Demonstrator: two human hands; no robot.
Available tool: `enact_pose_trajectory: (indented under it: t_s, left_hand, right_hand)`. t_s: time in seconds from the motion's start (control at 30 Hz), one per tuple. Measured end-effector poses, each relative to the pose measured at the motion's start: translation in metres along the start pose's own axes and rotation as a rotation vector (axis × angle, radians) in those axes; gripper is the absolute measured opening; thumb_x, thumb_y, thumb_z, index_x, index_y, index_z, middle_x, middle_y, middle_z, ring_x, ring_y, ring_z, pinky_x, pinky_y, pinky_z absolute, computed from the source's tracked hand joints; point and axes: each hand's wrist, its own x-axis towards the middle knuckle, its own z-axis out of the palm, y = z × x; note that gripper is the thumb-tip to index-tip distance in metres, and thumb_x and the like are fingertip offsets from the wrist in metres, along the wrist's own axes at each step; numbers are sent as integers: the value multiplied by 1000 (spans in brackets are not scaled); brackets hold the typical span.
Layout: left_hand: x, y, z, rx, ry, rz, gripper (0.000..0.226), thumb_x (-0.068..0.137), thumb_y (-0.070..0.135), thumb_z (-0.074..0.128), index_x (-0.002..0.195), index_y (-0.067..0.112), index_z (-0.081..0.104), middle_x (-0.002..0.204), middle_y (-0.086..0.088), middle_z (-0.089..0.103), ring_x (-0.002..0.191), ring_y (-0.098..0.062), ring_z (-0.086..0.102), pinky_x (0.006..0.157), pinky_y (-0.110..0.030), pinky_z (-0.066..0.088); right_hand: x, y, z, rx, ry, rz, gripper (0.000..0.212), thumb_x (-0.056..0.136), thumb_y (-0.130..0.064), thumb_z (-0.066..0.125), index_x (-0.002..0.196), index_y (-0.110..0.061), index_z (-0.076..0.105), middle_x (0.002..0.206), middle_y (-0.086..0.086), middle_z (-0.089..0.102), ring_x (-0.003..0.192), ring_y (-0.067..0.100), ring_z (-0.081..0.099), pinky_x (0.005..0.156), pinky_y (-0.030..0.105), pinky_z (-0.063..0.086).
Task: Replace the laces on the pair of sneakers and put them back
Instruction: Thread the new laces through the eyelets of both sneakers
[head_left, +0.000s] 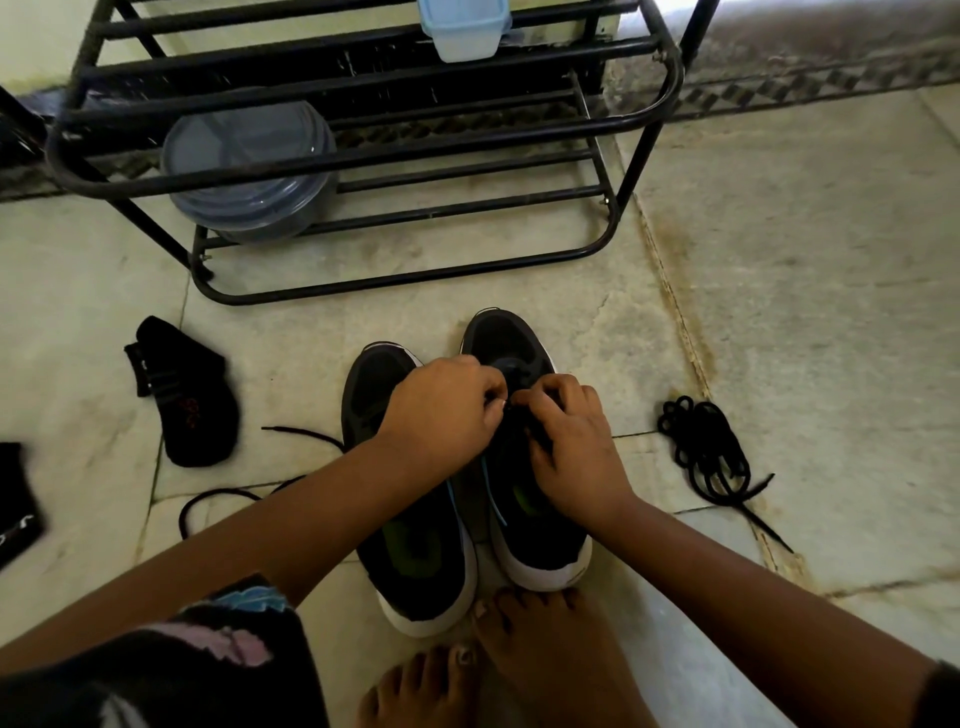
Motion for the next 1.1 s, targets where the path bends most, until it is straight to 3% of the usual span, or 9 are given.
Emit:
enact_pose_trajectory:
  t_s: [0.27, 0.43, 0.6, 0.73, 0.87, 0.97, 1.1]
  left_hand:
    - [2, 1, 3, 105, -41, -15, 22, 96, 29, 46, 106, 24, 65, 105, 1, 60, 94, -16, 56, 70, -25, 41]
    - [0, -5, 6, -254, -32, -184, 8, 88, 26, 64, 92, 24, 71, 92, 6, 70, 83, -7, 63, 79, -22, 50]
    - [-2, -12, 10, -597, -68, -297, 8, 86, 15, 68, 91, 17, 73, 90, 2, 72, 87, -7, 65, 85, -21, 50]
    - [-1, -14, 10, -602, -78, -287, 11, 87, 14, 65, 93, 19, 73, 91, 3, 72, 86, -4, 65, 78, -14, 48]
    - [-1, -14, 10, -646, -35, -274, 10, 84, 12, 69, 92, 17, 72, 84, 3, 71, 83, -7, 66, 81, -20, 52]
    - [-3, -14, 10, -664, 2, -276, 11, 82, 12, 71, 90, 17, 65, 72, 6, 67, 76, -6, 66, 75, -13, 48]
    - [-3, -13, 11, -684, -10, -269, 12, 81, 12, 73, 88, 16, 63, 74, 2, 70, 75, -5, 66, 70, -7, 46]
  right_hand:
    - [0, -1, 0, -2, 1, 15, 42, 77, -17, 43, 116, -17, 59, 116, 9, 49, 103, 28, 46, 80, 40, 45]
    - [0, -2, -1, 1, -15, 29, 49, 79, -29, 28, 117, -19, 58, 118, 7, 48, 105, 26, 45, 82, 39, 43]
    - [0, -2, -1, 4, -19, 37, 40, 80, -18, 42, 117, -20, 58, 119, 7, 48, 107, 26, 44, 82, 38, 42]
    - [0, -2, -1, 11, -13, 31, 39, 80, -16, 43, 116, -20, 58, 119, 7, 48, 106, 26, 45, 81, 38, 41]
    - [-1, -1, -1, 22, -6, 29, 40, 79, -15, 43, 116, -19, 59, 118, 7, 48, 105, 27, 45, 81, 39, 42]
    - [0, -3, -1, -4, -17, 21, 40, 79, -15, 42, 116, -18, 59, 117, 9, 48, 104, 29, 45, 79, 40, 43]
    - [1, -5, -1, -49, -34, 7, 45, 82, -26, 30, 116, -17, 58, 115, 11, 49, 101, 31, 47, 76, 41, 43]
